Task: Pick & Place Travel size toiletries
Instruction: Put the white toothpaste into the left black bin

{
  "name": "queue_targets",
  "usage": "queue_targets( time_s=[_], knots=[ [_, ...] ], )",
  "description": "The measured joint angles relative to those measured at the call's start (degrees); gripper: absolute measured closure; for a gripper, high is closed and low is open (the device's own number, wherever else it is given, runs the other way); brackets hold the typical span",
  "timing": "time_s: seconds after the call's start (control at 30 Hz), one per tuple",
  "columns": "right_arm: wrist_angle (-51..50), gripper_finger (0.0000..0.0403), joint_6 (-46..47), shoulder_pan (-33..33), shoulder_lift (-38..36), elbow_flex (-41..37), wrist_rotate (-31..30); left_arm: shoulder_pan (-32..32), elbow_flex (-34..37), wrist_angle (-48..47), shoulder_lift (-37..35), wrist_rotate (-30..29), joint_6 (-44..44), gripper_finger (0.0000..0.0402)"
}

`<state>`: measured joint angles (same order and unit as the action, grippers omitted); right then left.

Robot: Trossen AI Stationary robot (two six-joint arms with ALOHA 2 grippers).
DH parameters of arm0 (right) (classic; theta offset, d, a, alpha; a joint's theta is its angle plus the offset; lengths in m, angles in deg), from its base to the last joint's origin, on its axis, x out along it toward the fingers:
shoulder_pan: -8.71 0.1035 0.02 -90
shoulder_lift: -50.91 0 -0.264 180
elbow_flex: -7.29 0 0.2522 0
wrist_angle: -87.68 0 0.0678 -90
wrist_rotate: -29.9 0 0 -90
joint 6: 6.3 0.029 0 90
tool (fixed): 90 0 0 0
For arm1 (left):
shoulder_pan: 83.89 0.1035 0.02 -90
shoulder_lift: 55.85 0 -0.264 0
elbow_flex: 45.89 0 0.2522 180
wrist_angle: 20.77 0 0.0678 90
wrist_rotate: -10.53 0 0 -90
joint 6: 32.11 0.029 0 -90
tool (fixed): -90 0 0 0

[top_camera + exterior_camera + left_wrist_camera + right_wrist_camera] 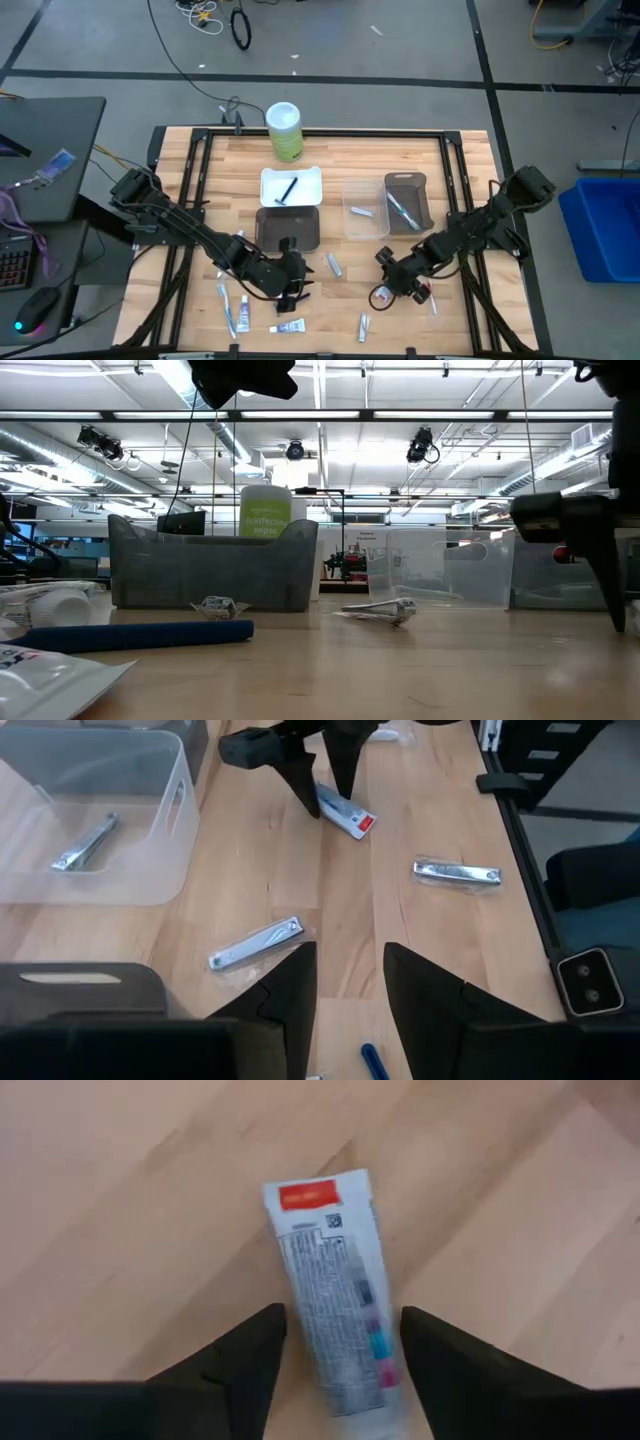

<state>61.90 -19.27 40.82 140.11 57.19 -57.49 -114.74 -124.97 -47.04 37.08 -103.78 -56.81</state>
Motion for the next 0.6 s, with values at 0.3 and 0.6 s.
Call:
queue_targets(
  time_s=[0.3, 0.6],
  knots=[
    [2.6, 0.03, -1.5, -0.3, 0.8, -0.5, 0.9, 0.0, 0.0, 0.0, 0.0, -0.4, 0.1, 0.0276],
    [2.0, 0.0347, -0.8, -1.7, -5.6, 3.9, -8.5, 1.7, 0.0, 1.1, 0.0, -11.1, -11.2, 0.0276]
  ],
)
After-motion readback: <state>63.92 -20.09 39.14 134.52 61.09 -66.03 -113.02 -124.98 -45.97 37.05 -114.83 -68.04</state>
